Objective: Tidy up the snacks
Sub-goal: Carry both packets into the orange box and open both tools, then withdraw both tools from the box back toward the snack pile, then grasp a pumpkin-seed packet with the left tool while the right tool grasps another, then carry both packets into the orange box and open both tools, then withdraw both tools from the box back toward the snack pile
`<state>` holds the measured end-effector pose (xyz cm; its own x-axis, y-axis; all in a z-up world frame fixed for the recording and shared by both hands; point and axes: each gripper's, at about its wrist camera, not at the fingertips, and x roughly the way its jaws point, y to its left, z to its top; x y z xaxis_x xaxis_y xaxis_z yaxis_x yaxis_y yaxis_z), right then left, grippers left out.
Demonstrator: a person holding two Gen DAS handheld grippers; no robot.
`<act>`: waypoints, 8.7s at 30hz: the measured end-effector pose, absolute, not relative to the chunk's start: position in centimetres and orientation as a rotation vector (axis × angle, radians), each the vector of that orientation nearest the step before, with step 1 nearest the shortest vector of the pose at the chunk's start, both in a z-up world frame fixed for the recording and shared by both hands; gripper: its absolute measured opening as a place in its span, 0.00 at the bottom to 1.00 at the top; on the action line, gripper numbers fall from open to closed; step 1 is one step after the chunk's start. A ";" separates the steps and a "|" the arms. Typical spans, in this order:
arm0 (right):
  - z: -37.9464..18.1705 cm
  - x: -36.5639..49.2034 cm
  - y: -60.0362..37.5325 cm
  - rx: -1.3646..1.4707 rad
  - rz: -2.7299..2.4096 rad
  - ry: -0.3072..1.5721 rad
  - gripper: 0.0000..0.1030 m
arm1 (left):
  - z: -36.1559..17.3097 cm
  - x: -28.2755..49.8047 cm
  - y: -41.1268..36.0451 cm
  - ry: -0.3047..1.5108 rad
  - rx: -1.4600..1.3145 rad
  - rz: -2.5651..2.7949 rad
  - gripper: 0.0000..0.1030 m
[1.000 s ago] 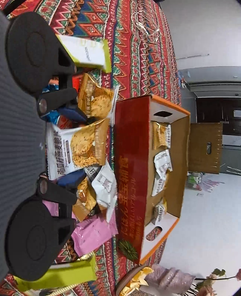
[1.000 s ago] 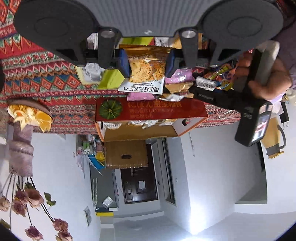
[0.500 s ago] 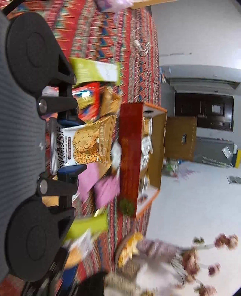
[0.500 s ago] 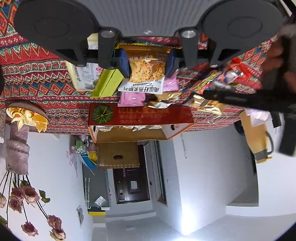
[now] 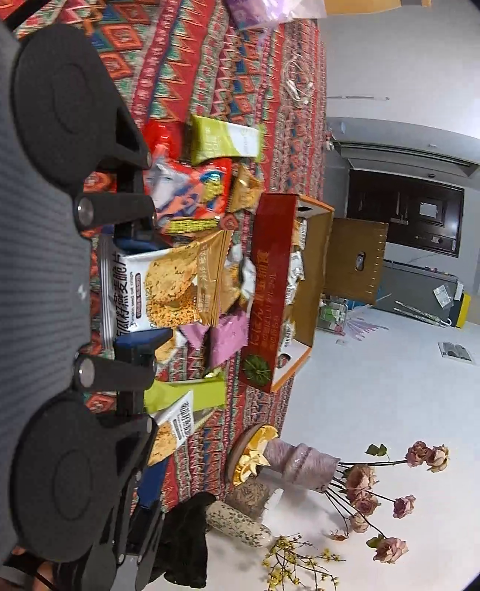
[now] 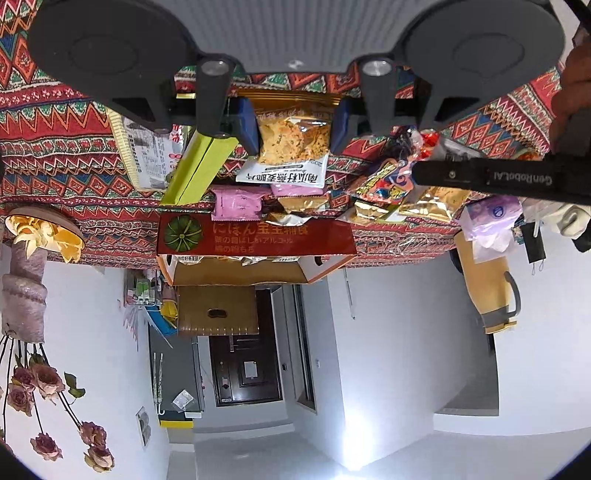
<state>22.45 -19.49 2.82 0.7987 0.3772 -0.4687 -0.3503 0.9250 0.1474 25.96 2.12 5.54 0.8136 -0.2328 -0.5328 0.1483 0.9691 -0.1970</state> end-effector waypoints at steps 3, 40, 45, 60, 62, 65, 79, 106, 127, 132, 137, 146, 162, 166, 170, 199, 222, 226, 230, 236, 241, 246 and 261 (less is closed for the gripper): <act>3.3 24.2 -19.9 0.060 0.388 0.515 0.39 | 7.1 28.0 2.2 0.563 -0.140 -0.230 0.40; -0.7 71.4 -16.4 -0.024 0.204 0.912 0.52 | 0.4 74.2 1.7 0.977 -0.219 -0.171 0.59; 0.0 71.1 -15.8 -0.017 0.217 0.903 0.57 | 1.7 73.3 2.5 0.957 -0.238 -0.167 0.64; 11.4 61.1 -19.5 -0.010 0.236 0.761 0.62 | 14.0 60.2 4.0 0.802 -0.151 -0.179 0.84; 13.1 58.7 -20.1 -0.012 0.246 0.739 0.66 | 15.5 57.6 3.9 0.778 -0.131 -0.187 0.84; 15.1 54.9 -20.6 -0.029 0.266 0.709 0.69 | 17.7 53.6 3.8 0.745 -0.110 -0.201 0.86; 14.1 34.0 -22.6 -0.027 0.372 0.564 0.82 | 15.4 30.8 3.5 0.472 0.005 -0.225 0.97; 2.1 16.4 -19.7 0.073 0.408 0.631 0.88 | 3.1 17.7 5.7 0.564 -0.064 -0.100 1.00; -2.5 33.0 -13.3 0.287 0.241 0.686 0.81 | 2.1 26.1 9.4 0.587 -0.085 -0.098 1.00; -3.1 33.4 -11.6 0.032 0.155 0.669 0.68 | 1.6 27.2 9.1 0.598 -0.090 -0.112 1.00; -3.2 32.2 -13.2 -0.052 0.202 0.693 0.51 | 3.2 29.0 8.5 0.521 -0.059 -0.144 0.99; -3.1 32.2 -16.6 -0.020 0.199 0.693 0.45 | 3.1 43.7 7.2 0.676 0.002 -0.148 0.77; -2.5 30.1 -17.5 0.012 0.318 0.678 0.41 | 3.7 43.9 7.6 0.713 -0.051 -0.058 0.40; -1.4 26.6 -17.7 0.012 0.350 0.664 0.41 | 5.5 35.6 6.6 0.633 -0.114 -0.149 0.40; 0.2 23.3 -18.4 0.002 0.355 0.640 0.41 | 5.2 28.7 5.3 0.606 -0.158 -0.202 0.41; 6.3 30.5 -21.6 0.024 0.397 0.484 0.41 | 8.9 37.4 4.4 0.533 -0.118 -0.225 0.41; -0.8 62.6 -17.7 -0.305 0.190 0.780 0.43 | 2.3 62.8 3.5 0.749 0.101 -0.112 0.51; -1.1 62.6 -16.9 -0.378 0.163 0.758 0.53 | 2.6 62.6 3.4 0.745 0.100 -0.114 0.53; 0.5 61.7 -17.8 -0.326 0.183 0.740 0.53 | 4.2 61.2 4.3 0.725 0.085 -0.103 0.58; 5.3 56.9 -20.0 -0.263 0.212 0.666 0.59 | 8.9 55.5 5.6 0.650 0.050 -0.119 0.71; 9.0 50.4 -21.8 -0.204 0.268 0.618 0.69 | 13.0 47.6 6.2 0.561 0.026 -0.160 0.81; 10.2 42.2 -22.8 -0.178 0.322 0.578 0.73 | 14.4 38.6 6.3 0.494 0.015 -0.201 0.88; 4.8 21.7 -23.0 -0.042 0.329 0.558 0.81 | 6.2 20.3 4.6 0.555 -0.129 -0.126 0.91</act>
